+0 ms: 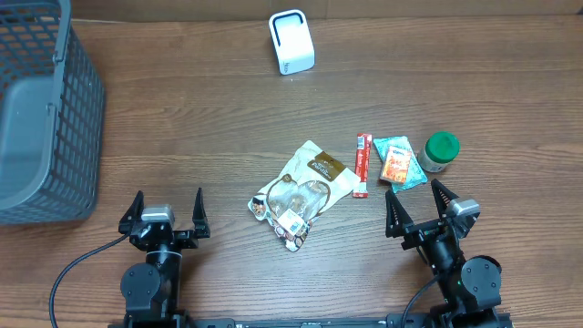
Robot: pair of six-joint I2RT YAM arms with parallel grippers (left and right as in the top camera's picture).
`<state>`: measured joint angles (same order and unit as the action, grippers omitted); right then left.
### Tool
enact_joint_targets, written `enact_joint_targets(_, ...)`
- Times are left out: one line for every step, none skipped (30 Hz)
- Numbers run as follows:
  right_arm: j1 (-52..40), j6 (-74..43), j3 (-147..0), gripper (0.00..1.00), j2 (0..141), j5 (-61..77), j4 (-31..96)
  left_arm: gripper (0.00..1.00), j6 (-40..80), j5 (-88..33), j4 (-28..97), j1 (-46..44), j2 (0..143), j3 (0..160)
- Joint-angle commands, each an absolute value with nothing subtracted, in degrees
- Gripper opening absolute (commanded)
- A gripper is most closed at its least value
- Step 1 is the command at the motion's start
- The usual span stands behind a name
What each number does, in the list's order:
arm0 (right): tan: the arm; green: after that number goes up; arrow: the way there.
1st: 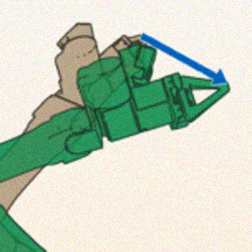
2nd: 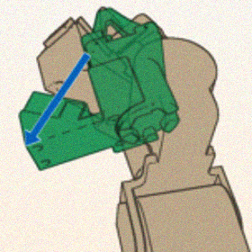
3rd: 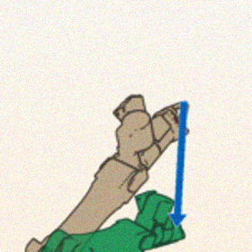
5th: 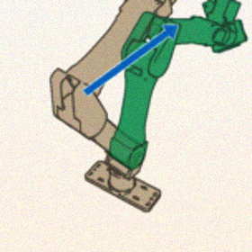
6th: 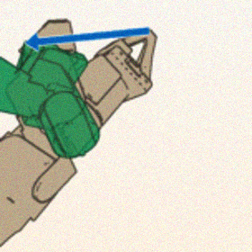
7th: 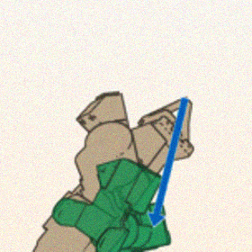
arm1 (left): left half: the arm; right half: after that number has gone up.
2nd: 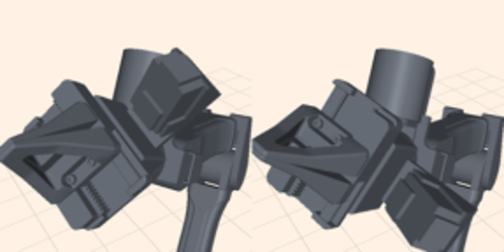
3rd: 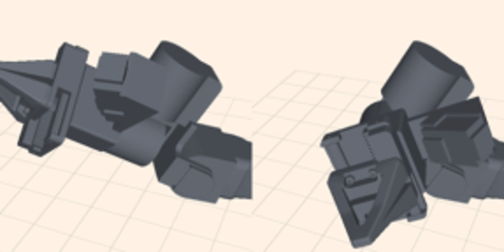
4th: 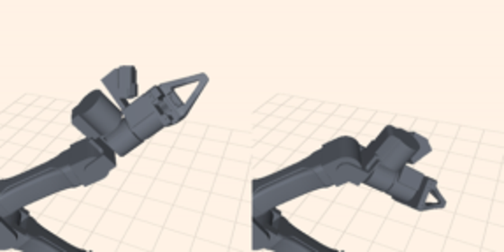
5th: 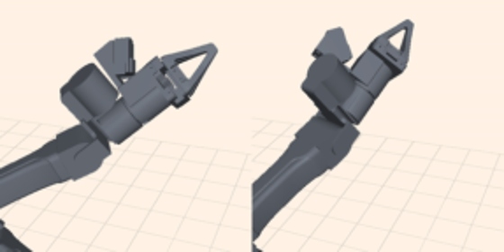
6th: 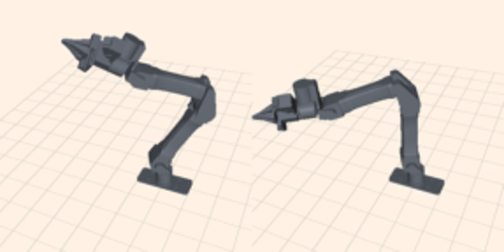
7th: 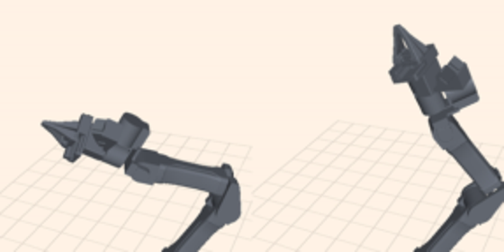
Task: Scan the item barcode
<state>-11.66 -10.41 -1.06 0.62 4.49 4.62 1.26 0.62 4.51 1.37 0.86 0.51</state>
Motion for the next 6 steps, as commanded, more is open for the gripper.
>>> enact_joint_targets(-11.5, -10.0, -0.4, 1.0, 0.2, 4.1, 4.4, 1.0, 0.2, 0.0, 4.4, 1.1, 0.3, 0.3)
enact_joint_targets(-11.5, -10.0, -0.4, 1.0, 0.2, 4.1, 4.4, 1.0, 0.2, 0.0, 4.4, 1.1, 0.3, 0.3)
enact_joint_targets(-11.5, -10.0, -0.4, 1.0, 0.2, 4.1, 4.4, 1.0, 0.2, 0.0, 4.4, 1.1, 0.3, 0.3)
enact_joint_targets(-11.5, -10.0, -0.4, 1.0, 0.2, 4.1, 4.4, 1.0, 0.2, 0.0, 4.4, 1.1, 0.3, 0.3)
enact_joint_targets(-11.5, -10.0, -0.4, 1.0, 0.2, 4.1, 4.4, 1.0, 0.2, 0.0, 4.4, 1.1, 0.3, 0.3)
enact_joint_targets(-11.5, -10.0, -0.4, 1.0, 0.2, 4.1, 4.4, 1.0, 0.2, 0.0, 4.4, 1.1, 0.3, 0.3)
